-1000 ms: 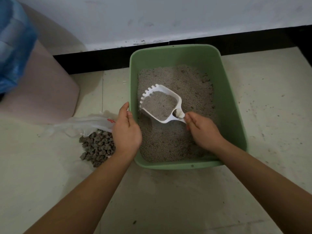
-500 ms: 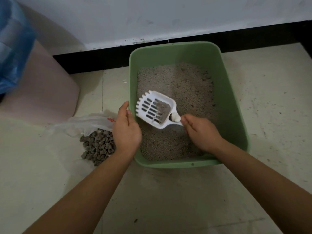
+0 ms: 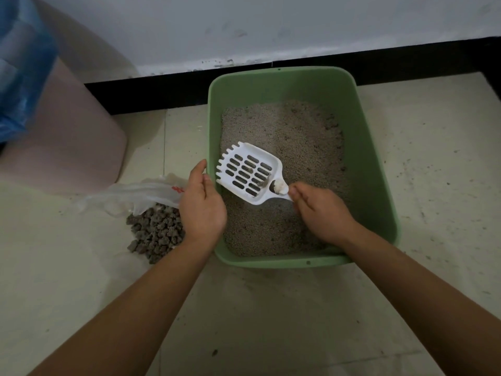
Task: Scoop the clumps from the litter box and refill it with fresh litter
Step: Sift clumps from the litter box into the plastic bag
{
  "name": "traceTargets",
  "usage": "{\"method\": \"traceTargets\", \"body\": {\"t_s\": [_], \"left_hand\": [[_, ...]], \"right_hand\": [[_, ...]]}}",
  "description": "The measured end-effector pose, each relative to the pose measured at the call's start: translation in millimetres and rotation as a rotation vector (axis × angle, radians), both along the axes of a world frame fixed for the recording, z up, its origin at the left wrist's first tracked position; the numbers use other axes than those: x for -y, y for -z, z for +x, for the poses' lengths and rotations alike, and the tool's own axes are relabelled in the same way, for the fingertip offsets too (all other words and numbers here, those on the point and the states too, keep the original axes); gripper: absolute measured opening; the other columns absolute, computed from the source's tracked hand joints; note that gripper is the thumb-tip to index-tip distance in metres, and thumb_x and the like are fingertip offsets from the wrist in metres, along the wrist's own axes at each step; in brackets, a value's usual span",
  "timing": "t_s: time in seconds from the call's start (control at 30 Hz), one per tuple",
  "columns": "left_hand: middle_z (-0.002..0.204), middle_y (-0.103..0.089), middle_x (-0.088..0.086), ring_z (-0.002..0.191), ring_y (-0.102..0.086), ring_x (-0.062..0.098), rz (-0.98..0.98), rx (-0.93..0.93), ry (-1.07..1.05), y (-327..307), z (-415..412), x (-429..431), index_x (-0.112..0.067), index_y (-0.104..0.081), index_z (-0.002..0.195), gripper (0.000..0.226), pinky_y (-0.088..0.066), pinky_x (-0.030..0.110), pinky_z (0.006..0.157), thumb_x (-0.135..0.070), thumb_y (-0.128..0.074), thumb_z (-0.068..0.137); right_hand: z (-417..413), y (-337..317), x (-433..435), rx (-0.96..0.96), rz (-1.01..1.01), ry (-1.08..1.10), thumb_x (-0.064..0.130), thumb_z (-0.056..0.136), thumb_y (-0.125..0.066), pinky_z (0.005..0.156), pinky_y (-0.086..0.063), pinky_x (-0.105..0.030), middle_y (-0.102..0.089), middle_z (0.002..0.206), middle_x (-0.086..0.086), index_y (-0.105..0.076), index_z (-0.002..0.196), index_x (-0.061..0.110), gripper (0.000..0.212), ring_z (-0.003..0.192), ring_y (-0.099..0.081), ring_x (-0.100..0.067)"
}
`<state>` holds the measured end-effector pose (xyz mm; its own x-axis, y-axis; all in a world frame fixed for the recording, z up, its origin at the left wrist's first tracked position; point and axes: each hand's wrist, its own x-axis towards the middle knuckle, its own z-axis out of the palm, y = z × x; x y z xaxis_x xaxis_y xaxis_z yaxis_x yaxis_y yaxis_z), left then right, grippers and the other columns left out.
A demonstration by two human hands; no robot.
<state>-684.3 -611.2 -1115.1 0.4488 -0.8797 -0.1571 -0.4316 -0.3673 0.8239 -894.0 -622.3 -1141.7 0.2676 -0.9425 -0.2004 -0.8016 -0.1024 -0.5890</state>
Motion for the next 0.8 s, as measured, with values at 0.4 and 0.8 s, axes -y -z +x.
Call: {"method": "traceTargets", "body": {"t_s": [0.4, 0.8], "left_hand": [[0.111, -0.046, -0.001, 0.095, -0.055, 0.015, -0.141, 0.283, 0.022, -8.3, 42.1, -16.8, -0.02, -0.056, 0.133, 0.036, -0.042, 0.016, 0.092, -0.014, -0.043, 0.101], [0.153, -0.01, 0.015, 0.126, -0.045, 0.031, -0.12, 0.157, -0.382, 0.6, 144.5, -75.8, -0.017, -0.024, 0.152, 0.078, -0.04, 0.034, 0.107, 0.006, -0.058, 0.085]], "right_hand": [[7.1, -33.8, -7.5, 0.05, -0.032, 0.042, 0.036, 0.104, -0.035, 0.061, -0.05, -0.043, -0.058, 0.067, -0.002, -0.052, 0.081, 0.021, 0.032, 0.061, -0.056, -0.02], [132.8, -67.6, -45.9, -0.344, -0.422, -0.45, 0.021, 0.095, -0.049, 0.073, -0.051, -0.04, -0.061, 0.116, -0.014, -0.042, 0.144, 0.009, 0.051, 0.093, -0.063, -0.033]]}}
